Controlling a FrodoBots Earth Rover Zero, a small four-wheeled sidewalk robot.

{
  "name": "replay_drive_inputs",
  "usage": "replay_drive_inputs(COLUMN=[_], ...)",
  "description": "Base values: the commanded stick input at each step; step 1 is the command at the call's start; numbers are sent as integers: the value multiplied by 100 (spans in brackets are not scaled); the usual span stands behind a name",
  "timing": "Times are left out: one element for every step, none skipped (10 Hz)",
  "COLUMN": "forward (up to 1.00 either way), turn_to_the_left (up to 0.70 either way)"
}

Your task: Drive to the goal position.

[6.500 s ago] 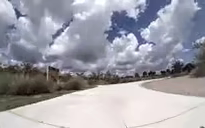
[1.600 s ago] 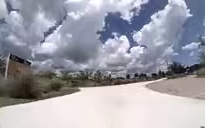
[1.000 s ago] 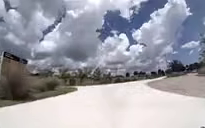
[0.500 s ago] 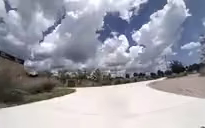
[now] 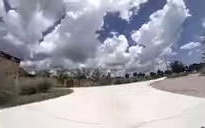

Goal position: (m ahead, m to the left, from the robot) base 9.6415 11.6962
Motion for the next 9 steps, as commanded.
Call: replay_drive_inputs(forward=[70, 70, 70, 70, 70, 70, 70, 70, 70], turn_to_the_left=[0, 0, 0, 0, 0, 0, 0, 0, 0])
